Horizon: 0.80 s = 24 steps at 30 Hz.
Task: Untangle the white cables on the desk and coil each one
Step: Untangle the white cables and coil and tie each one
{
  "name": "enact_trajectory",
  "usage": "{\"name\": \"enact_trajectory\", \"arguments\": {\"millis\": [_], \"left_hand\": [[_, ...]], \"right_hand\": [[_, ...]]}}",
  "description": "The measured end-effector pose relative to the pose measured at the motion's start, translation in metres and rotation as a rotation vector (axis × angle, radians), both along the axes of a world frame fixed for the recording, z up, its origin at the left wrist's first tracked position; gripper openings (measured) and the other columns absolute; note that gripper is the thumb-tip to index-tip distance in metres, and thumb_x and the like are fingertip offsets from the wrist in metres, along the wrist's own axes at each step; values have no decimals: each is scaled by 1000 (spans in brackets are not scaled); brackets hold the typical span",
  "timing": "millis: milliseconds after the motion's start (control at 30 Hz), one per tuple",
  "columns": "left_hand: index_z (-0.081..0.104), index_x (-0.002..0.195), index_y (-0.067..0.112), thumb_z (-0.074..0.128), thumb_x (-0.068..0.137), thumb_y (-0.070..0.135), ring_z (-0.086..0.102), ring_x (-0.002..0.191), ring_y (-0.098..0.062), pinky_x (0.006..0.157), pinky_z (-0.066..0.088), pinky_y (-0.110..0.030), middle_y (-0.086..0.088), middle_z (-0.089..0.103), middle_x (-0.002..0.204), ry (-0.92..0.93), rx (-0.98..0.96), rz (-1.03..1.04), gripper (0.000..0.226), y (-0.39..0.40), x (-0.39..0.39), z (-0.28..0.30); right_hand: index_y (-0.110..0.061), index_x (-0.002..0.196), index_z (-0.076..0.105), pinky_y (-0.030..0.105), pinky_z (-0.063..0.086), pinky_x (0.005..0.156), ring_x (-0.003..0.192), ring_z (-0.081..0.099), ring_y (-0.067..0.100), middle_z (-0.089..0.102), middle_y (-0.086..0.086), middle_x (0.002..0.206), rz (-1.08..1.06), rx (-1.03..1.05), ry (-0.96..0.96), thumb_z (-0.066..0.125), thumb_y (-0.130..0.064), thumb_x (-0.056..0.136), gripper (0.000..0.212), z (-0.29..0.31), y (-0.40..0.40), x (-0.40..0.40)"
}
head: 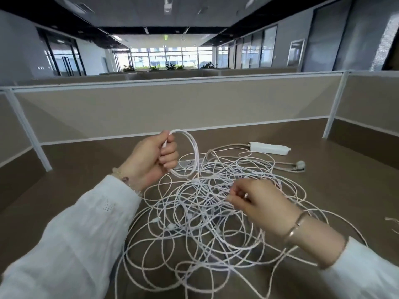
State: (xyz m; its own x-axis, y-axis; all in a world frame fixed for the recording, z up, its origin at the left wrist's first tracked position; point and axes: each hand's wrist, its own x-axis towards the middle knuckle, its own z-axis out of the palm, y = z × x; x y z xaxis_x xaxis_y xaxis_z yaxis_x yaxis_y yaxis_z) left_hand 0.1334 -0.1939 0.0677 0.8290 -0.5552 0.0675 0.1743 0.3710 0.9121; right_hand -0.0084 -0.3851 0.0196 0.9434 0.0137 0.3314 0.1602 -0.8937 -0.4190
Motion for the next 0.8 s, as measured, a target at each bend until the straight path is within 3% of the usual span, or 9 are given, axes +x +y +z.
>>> {"name": "enact_trajectory", "arguments": {"millis": [167,300,367,467,567,633,733,800], "left_hand": [[44,74,12,39,103,26,54,46,-18,47,54,-29,-6,54,56,-207,204,-70,32,38,-45,-14],[48,77,7,42,102,22,58,44,-20,44,55,-30,-12,58,60,-262,330,-163,30,67,-72,-27],[54,82,4,40,103,15,58,42,-21,44,55,-31,-11,56,57,-300,408,-200,27,78,-83,-34],[51,70,12,33,98,4,40,33,-14,38,43,-22,-4,40,46,-245,444,-272,35,87,-91,-47],[40,68,19,33,98,14,20,28,-5,36,20,-14,5,25,40,-111,439,-398,31,89,-86,-52],[42,65,16,39,94,20,17,27,-1,34,8,-15,8,21,37,2,412,-481,29,88,-81,-52],[45,58,17,43,92,26,14,29,0,33,7,-15,10,21,39,94,398,-534,35,85,-72,-55],[46,57,18,44,91,30,8,33,-3,31,10,-15,10,22,39,149,375,-552,36,84,-63,-57]], "right_hand": [[-19,87,62,22,42,67,69,56,8,65,-8,78,94,-59,-86,57,-32,93,15,13,87,-23],[-16,84,64,13,37,61,63,54,4,63,-10,71,90,-50,-191,57,-31,92,19,21,127,-27],[-14,83,65,18,40,65,68,58,9,67,-7,73,103,-21,-212,59,-31,91,20,22,139,-27],[-16,80,62,19,39,64,70,56,12,67,-5,77,107,-67,-180,58,-31,92,19,18,150,-26],[-22,76,57,9,36,60,62,53,5,65,-7,74,90,-32,-206,61,-31,90,17,13,147,-23],[-19,74,56,16,40,58,57,53,6,67,-4,69,53,79,-230,66,-35,85,21,7,137,-20],[-15,80,55,25,38,48,45,45,10,62,1,58,13,255,-155,72,-38,79,29,-1,120,-15],[-12,84,56,20,32,39,39,37,8,54,-3,52,64,478,-49,72,-27,81,23,-8,100,-9]]}}
